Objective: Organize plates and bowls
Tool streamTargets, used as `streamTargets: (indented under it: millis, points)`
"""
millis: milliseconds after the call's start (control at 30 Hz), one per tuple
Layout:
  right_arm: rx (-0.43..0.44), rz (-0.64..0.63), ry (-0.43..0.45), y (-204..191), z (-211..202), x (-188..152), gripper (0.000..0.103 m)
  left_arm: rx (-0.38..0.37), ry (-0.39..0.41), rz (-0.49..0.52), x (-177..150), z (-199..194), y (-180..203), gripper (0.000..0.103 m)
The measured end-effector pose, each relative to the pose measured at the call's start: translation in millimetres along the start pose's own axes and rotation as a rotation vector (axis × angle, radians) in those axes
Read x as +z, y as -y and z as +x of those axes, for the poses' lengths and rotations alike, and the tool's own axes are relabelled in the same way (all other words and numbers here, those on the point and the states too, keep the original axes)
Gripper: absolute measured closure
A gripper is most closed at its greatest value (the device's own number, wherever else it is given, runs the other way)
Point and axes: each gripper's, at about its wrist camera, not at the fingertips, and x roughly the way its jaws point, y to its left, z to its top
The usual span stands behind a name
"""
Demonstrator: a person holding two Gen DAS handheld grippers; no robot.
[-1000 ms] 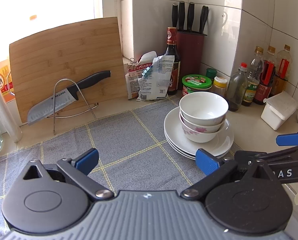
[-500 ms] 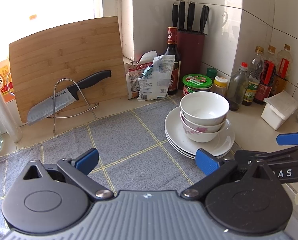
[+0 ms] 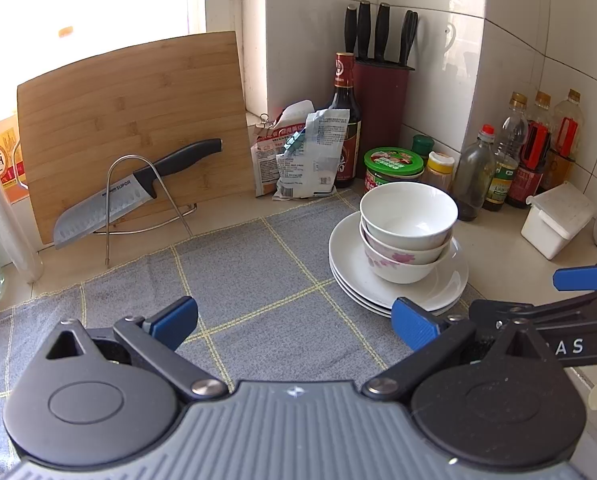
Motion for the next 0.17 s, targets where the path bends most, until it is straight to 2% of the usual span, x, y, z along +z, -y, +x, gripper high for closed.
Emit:
streamTargets:
  millis: [167]
  points:
    - [-0.003,0.001,0.003,-0.1,-2.4,-0.4,0.000,-0.006,-0.004,-0.004,0.6,-0.1,-0.3,0.001]
